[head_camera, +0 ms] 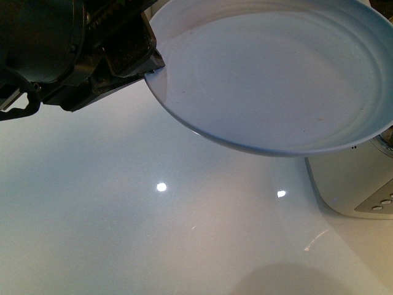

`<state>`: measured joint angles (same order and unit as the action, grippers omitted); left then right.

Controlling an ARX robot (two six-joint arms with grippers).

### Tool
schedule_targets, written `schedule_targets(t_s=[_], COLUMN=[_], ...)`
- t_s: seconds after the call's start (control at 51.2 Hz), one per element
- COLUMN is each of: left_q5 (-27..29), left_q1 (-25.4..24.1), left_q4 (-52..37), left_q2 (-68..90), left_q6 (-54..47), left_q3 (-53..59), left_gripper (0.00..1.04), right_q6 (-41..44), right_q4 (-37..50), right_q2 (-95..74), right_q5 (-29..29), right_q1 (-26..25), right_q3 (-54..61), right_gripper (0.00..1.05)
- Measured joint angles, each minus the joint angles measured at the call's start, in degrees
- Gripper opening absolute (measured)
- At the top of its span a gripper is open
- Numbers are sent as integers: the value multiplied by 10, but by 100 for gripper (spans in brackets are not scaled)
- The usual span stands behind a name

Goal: Left arm holds plate, right arm toasts bread

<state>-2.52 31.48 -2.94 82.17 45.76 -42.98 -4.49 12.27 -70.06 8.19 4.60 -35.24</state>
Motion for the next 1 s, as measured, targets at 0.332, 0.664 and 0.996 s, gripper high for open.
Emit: schedule_targets(t_s=[0.332,0.664,0.996], left_q5=[0,0,0], left_q1=[0,0,0], left_q4=[0,0,0], left_q2=[0,0,0], left_q6=[0,0,0], left_q3=[0,0,0], left_gripper=[3,3,3], right_q6=[0,0,0], right_q4=[20,26,38], right_q2=[-37,-49,-74], right_q5=[10,15,17], right_q1=[0,0,1], right_q3=[3,10,24], right_gripper=[3,3,3])
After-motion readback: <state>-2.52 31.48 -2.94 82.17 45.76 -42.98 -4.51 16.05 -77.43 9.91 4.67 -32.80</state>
